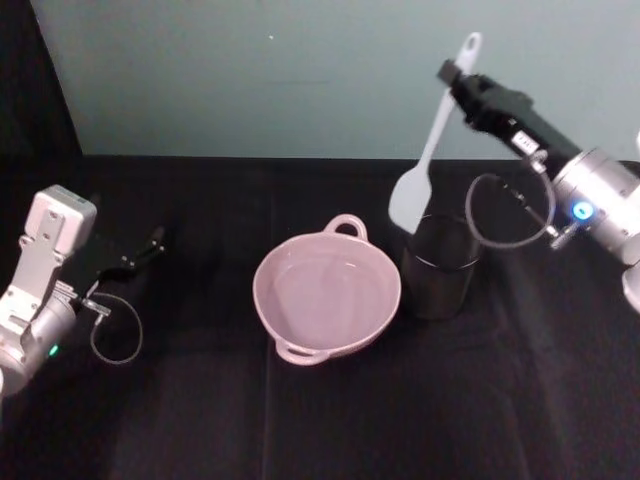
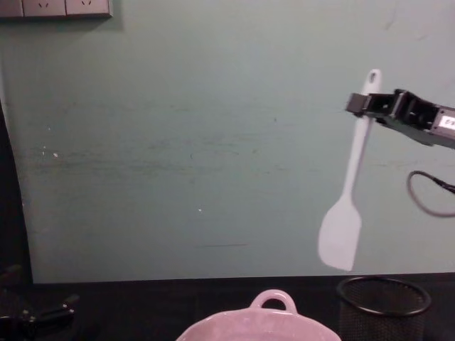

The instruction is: Use the one hand to pick up the spoon and stir the clear water in the bowl.

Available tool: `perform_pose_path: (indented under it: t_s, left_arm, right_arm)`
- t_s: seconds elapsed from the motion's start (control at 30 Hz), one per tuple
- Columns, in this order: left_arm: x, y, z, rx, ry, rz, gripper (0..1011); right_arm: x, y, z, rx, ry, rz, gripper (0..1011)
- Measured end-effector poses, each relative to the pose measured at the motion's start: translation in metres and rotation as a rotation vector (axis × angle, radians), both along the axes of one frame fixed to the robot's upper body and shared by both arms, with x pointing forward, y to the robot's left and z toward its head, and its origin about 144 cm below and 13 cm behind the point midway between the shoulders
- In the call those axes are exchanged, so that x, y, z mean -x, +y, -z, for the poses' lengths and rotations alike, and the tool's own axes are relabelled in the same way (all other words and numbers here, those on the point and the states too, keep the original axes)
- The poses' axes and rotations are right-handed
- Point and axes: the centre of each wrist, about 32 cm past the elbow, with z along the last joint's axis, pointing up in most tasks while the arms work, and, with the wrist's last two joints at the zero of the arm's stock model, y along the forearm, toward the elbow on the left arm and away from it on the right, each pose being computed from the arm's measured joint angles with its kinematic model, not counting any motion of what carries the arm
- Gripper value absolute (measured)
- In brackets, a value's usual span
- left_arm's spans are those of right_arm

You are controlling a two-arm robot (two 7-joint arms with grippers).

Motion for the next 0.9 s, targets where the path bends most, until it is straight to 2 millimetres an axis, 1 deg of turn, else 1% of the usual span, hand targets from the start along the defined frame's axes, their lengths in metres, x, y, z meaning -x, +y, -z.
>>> perform_pose_path:
  t_s: [0.17,0.43,0.9]
  left_arm:
    - [0.000,0.000,0.000,0.000,0.000,0.000,1011]
    - [0.000,0.000,0.000,0.000,0.000,0.000,1011]
    - [0.000,0.000,0.000,0.000,0.000,0.000,1011]
  right_arm:
    - [-0.013,-0.015,0.003,-0.061,0.086,0.039,121]
    - [-0.026,-0.028,0.011,-0.063,0.143,0.079,121]
    - [-0.026,-0.036,0.031,-0.070,0.218,0.058,121]
